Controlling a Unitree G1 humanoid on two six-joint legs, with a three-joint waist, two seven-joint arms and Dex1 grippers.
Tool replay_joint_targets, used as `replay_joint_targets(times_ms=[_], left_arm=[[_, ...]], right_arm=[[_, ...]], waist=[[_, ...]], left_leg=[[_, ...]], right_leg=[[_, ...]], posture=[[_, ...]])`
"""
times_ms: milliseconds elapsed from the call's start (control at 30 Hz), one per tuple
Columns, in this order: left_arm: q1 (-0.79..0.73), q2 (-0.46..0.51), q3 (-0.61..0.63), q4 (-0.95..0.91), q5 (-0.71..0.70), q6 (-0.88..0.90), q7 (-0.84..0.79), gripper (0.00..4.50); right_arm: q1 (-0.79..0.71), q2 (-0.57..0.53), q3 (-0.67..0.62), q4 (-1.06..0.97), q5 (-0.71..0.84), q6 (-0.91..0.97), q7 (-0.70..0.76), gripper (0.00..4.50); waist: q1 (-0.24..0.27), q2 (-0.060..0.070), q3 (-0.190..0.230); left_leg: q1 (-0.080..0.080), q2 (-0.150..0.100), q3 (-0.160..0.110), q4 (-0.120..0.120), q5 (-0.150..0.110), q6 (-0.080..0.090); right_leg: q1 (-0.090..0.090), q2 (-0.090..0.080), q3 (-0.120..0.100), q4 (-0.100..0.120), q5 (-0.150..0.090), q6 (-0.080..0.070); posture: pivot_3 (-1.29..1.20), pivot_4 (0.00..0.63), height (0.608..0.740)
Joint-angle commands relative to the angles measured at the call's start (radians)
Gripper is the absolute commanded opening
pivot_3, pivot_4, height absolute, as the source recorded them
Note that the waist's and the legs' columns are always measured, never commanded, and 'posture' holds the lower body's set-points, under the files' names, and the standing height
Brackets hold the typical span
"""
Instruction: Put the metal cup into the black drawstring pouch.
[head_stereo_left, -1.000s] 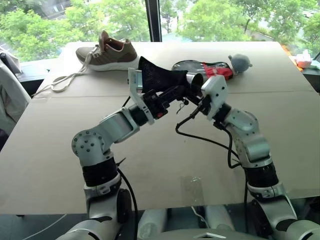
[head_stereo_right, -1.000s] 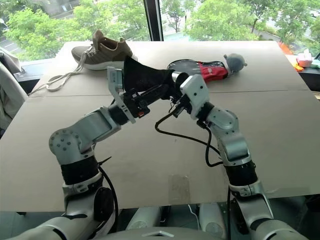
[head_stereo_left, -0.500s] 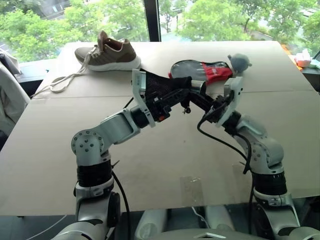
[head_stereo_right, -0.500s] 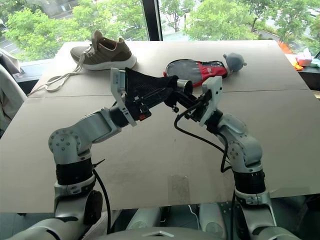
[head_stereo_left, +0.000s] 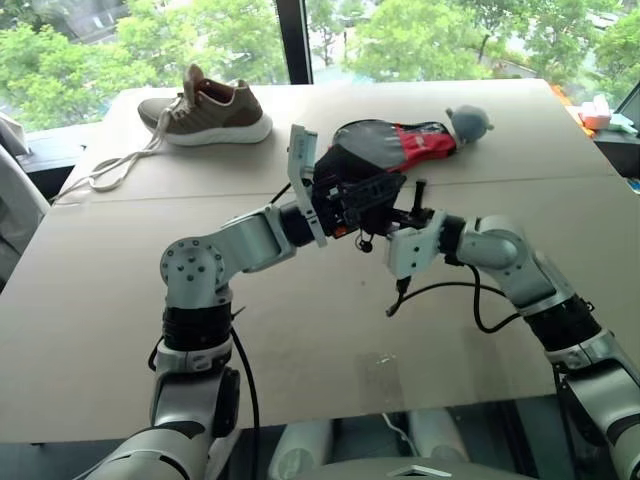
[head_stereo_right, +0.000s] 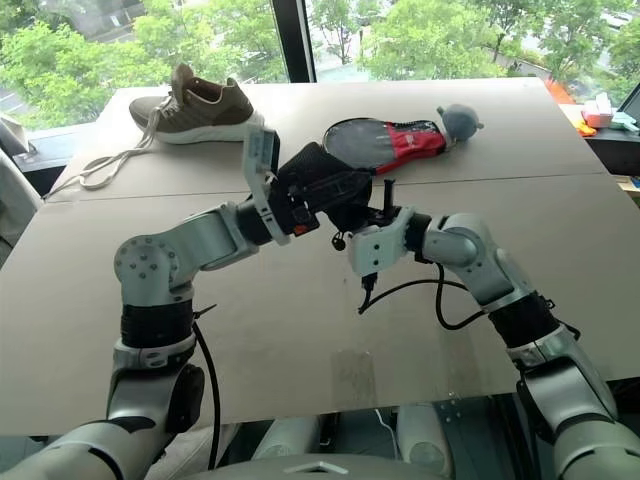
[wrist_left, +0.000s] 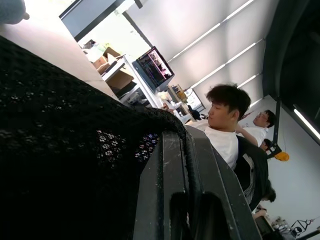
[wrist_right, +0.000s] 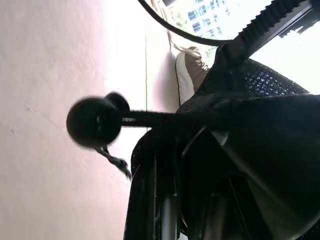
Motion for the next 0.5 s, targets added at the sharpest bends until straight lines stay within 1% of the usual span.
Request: replay_joint_targets(times_ms=[33,167,200,267,300,333,400,433,500], left_arm=[[-0.025,-0.024,-0.020,-0.068,-0.033,-0.015,-0.064,0.00],[0.006,-0.016,-0.008,-0.067,-0.006,-0.029,-0.066,0.00],[0.011,-0.015,-0.005,-0.063,0.008,-0.036,-0.065,0.00],[0.017,-0.014,-0.004,-0.045,0.046,-0.051,-0.061,0.00],[0.019,-0.014,-0.002,-0.035,0.061,-0.056,-0.059,0.00],[0.019,-0.015,-0.001,-0.027,0.077,-0.061,-0.061,0.00],[0.019,-0.020,0.000,-0.012,0.109,-0.070,-0.065,0.00],[0.019,-0.022,0.000,-0.004,0.131,-0.075,-0.066,0.00],[0.018,-0.027,0.004,0.011,0.170,-0.084,-0.071,0.00]], right_arm=[[0.063,0.132,-0.079,-0.043,0.245,0.269,0.022,0.02],[0.130,0.237,-0.189,-0.181,0.537,0.634,0.034,0.02],[0.140,0.242,-0.202,-0.210,0.579,0.696,0.037,0.02],[0.150,0.210,-0.202,-0.263,0.608,0.771,0.070,0.02],[0.152,0.192,-0.195,-0.279,0.602,0.783,0.083,0.71],[0.152,0.182,-0.193,-0.288,0.595,0.789,0.079,1.03],[0.148,0.166,-0.202,-0.292,0.581,0.794,0.065,1.89],[0.146,0.138,-0.201,-0.298,0.573,0.792,0.084,2.27],[0.159,0.054,-0.193,-0.322,0.561,0.755,0.166,3.24]], waist=[[-0.001,0.000,0.000],[0.002,0.000,0.000],[0.004,0.000,0.000],[0.007,0.000,0.000],[0.007,0.000,0.000],[0.007,0.000,0.000],[0.005,0.000,0.000],[0.005,0.000,0.000],[0.006,0.000,0.000]], left_leg=[[0.000,0.001,0.000,0.000,0.000,0.000],[-0.001,0.001,-0.001,-0.001,0.000,0.000],[-0.001,0.001,-0.001,-0.001,0.000,0.000],[-0.001,0.000,-0.002,0.000,0.000,0.000],[-0.001,0.000,-0.002,0.000,0.000,0.000],[-0.001,0.000,-0.002,0.000,0.000,0.000],[-0.001,0.000,-0.002,-0.001,0.000,0.000],[-0.001,0.000,-0.002,-0.001,0.000,0.000],[-0.001,0.000,-0.001,-0.001,0.000,0.000]], right_leg=[[0.000,0.000,0.000,0.000,0.000,0.000],[-0.001,0.000,0.000,-0.001,0.000,0.000],[-0.001,0.000,0.000,-0.001,0.000,0.000],[-0.001,0.000,0.000,0.000,0.000,0.000],[-0.001,-0.001,0.000,0.000,0.000,0.000],[-0.001,0.000,0.000,0.000,0.000,0.000],[-0.001,0.000,-0.001,0.000,0.000,0.000],[-0.001,0.000,-0.001,0.000,0.000,0.000],[-0.001,0.000,-0.001,0.000,0.000,0.000]], posture=[[0.00,0.150,0.736],[0.00,0.150,0.736],[0.00,0.150,0.736],[0.00,0.150,0.736],[0.00,0.150,0.736],[0.00,0.150,0.736],[0.00,0.150,0.736],[0.00,0.150,0.736],[0.00,0.150,0.736]])
